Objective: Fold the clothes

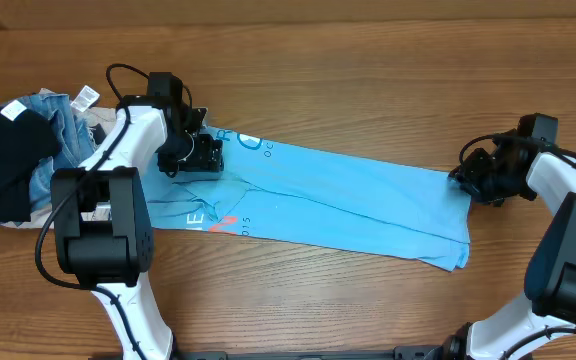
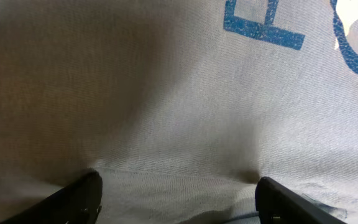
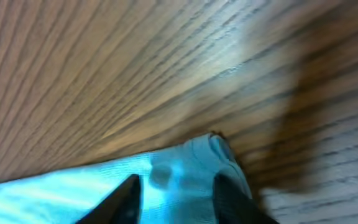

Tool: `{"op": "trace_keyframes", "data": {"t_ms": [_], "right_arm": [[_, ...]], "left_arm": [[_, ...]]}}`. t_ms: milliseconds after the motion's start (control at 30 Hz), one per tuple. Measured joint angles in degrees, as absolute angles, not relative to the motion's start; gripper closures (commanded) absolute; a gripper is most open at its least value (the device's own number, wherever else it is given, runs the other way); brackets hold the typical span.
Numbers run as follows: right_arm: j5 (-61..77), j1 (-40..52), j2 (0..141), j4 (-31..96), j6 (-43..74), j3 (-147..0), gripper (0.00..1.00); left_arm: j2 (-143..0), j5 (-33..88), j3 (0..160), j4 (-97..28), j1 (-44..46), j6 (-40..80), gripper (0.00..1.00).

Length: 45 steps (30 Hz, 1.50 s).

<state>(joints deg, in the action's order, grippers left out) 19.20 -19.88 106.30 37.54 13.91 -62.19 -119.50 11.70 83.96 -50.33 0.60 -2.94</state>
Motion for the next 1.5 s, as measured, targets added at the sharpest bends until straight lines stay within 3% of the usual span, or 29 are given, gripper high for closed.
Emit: {"op": "trace_keyframes", "data": {"t_ms": [233, 333, 433, 700, 767, 800, 833, 1167, 1233, 1267, 1367, 1500], "right_arm": [[18.26, -21.32, 106.52, 37.65, 10.94, -65.23, 0.5], [18.7, -23.27, 106.5, 40.38, 10.0, -67.81, 0.57], [18.68, -24.12, 106.52, 43.2, 9.39, -67.75, 0.57], [19.77, -21.69, 106.56, 41.01, 11.55, -61.93, 0.71], [20.14, -21.71, 106.56, 41.19, 11.86, -61.91, 0.78], [20.25, -21.71, 106.56, 41.1, 12.05, -61.89, 0.93], [20.56, -21.71, 106.56, 40.73, 12.21, -61.82, 0.96], [20.73, -22.48, 106.56, 30.87, 15.44, -61.65, 0.96], [20.36, -22.79, 106.59, 29.56, 16.47, -61.65, 0.74], [20.29, -22.79, 106.59, 29.19, 16.78, -61.65, 0.7], [19.42, -22.94, 106.59, 27.73, 17.17, -61.6, 0.44], [20.12, -23.68, 106.59, 30.04, 17.89, -61.76, 0.37]], "left_arm": [[-119.5, 11.73, 83.96, -50.33, 0.6, -2.94, 0.17], [-119.5, 11.7, 83.96, -50.33, 0.6, -2.94, 0.17], [-119.5, 11.73, 83.96, -50.33, 0.6, -2.94, 0.17], [-119.5, 11.75, 83.96, -50.3, 0.6, -2.94, 0.16], [-119.5, 11.75, 83.96, -50.3, 0.6, -2.94, 0.16], [-119.5, 11.75, 83.96, -50.3, 0.6, -2.92, 0.16], [-119.5, 11.75, 83.96, -50.3, 0.6, -2.92, 0.16], [-119.5, 11.77, 83.96, -50.3, 0.6, -2.92, 0.16], [-119.5, 11.77, 83.96, -50.3, 0.6, -2.94, 0.16], [-119.5, 11.77, 83.96, -50.3, 0.62, -2.92, 0.16], [-119.5, 11.79, 83.96, -50.3, 0.62, -2.94, 0.14], [-119.5, 12.21, 83.99, -50.3, 0.6, -2.92, 0.13]]}}
